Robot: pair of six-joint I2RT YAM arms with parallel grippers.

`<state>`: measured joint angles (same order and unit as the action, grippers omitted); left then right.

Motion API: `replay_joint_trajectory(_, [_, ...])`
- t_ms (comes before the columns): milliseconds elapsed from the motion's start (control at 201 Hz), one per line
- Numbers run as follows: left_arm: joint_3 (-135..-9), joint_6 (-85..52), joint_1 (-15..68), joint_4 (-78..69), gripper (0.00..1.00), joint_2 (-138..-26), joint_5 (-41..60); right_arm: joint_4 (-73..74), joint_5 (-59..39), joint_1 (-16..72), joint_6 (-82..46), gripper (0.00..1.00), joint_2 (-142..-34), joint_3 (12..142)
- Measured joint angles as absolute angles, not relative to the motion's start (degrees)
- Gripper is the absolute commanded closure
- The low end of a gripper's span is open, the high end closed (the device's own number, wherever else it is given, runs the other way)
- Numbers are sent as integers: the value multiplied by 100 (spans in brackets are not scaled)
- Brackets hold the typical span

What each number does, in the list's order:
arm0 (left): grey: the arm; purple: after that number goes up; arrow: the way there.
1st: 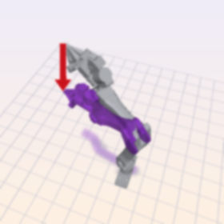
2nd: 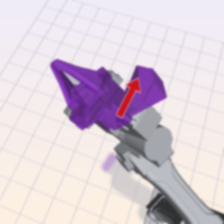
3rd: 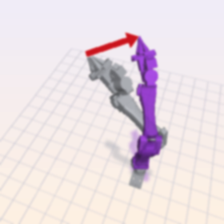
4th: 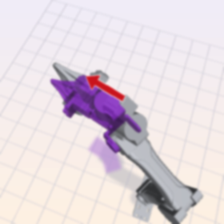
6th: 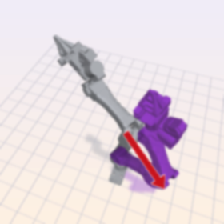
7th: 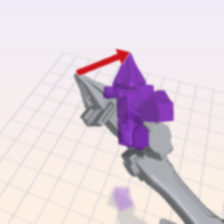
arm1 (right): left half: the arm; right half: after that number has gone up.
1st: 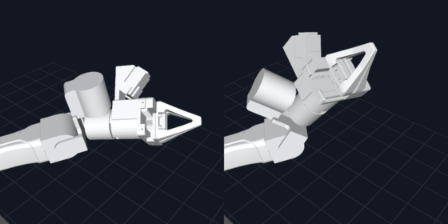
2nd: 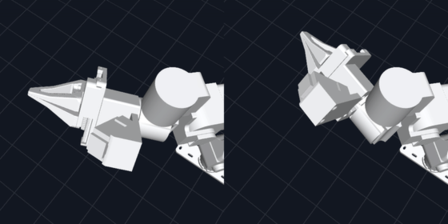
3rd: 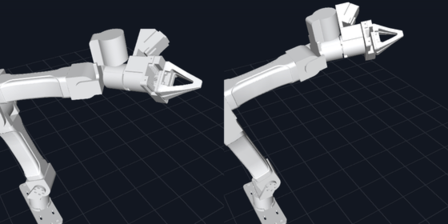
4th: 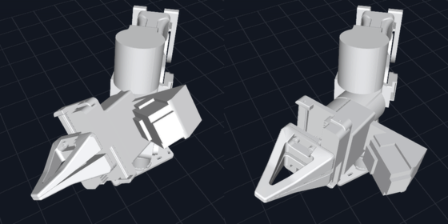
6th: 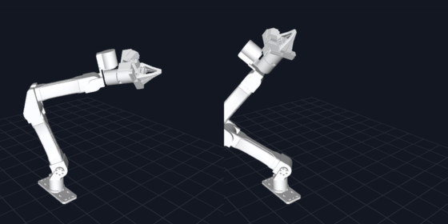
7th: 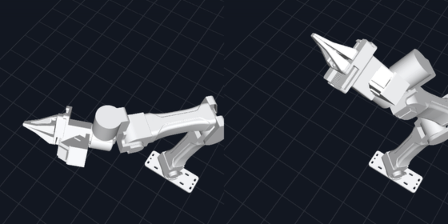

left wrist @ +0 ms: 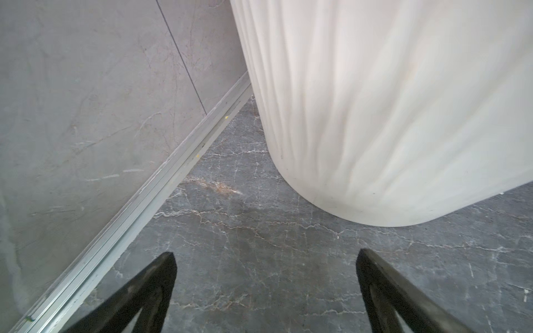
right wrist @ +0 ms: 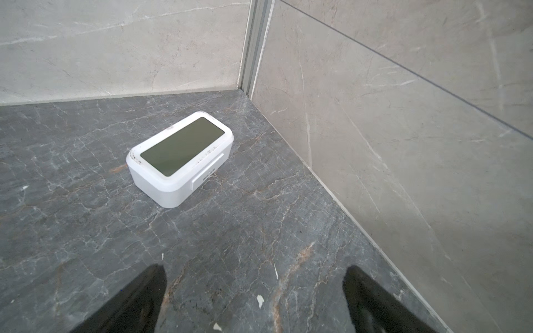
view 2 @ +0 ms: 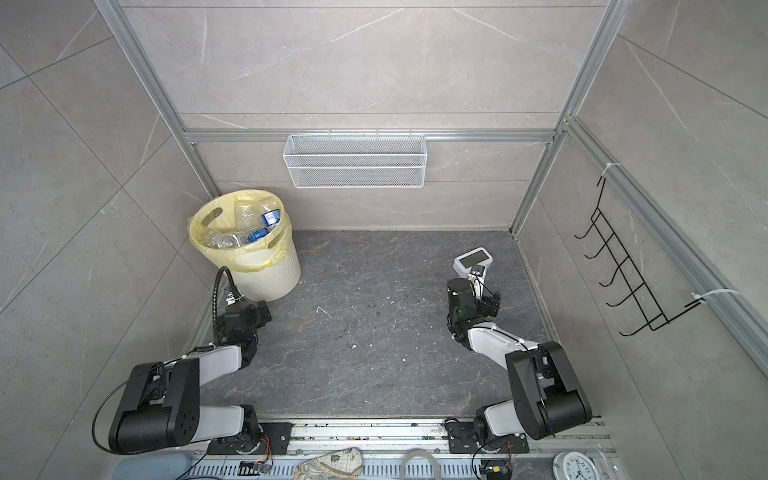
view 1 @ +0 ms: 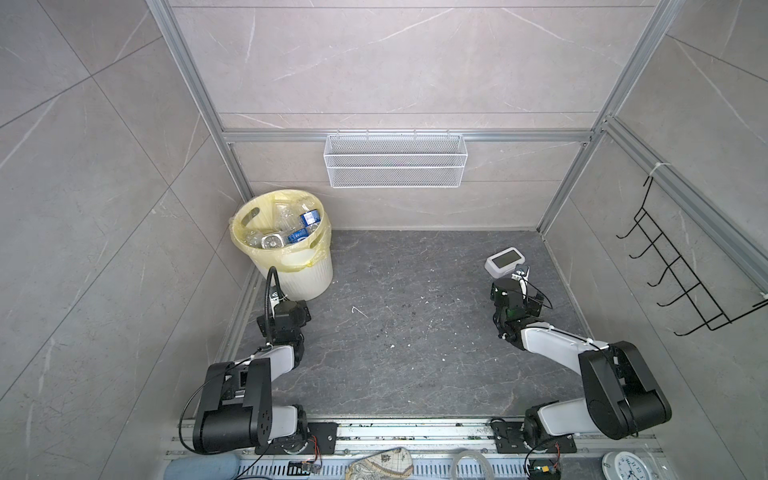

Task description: Throw the plastic bottles in the bin

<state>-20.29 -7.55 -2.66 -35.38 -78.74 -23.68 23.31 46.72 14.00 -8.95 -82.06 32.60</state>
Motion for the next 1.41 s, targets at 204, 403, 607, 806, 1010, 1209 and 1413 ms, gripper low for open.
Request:
replay_joint_trajectory(204, [-2143,-561,-187,-3830,0,-8355,-1800,3323,4733,1476,-751,1,-8248,2578])
replay_joint_trajectory(403, [-2158,-484,-152,-3922,0,-8385,-1594,4121,4932,1498,-720,0,-8401,2362])
replay_joint_trajectory(607, [-2053,-401,-150,-4458,0,-8567,-1468,4421,4840,1509,-572,0,-8427,2355])
replay_joint_trajectory(806, [-1988,-386,-148,-4587,0,-8632,-1439,4488,4397,1511,-314,0,-8569,2357])
replay_joint_trajectory(1010, [-1988,-386,-148,-4665,0,-8632,-1437,4803,4066,1520,-180,0,-8573,2220])
replay_joint_trajectory(1209, [-1988,-386,-148,-4674,0,-8632,-1437,5140,3625,1450,-145,0,-8497,1859])
replay_joint_trajectory(1413, [-1988,-384,-148,-4676,0,-8632,-1435,5669,2418,681,-248,1,-8663,1614])
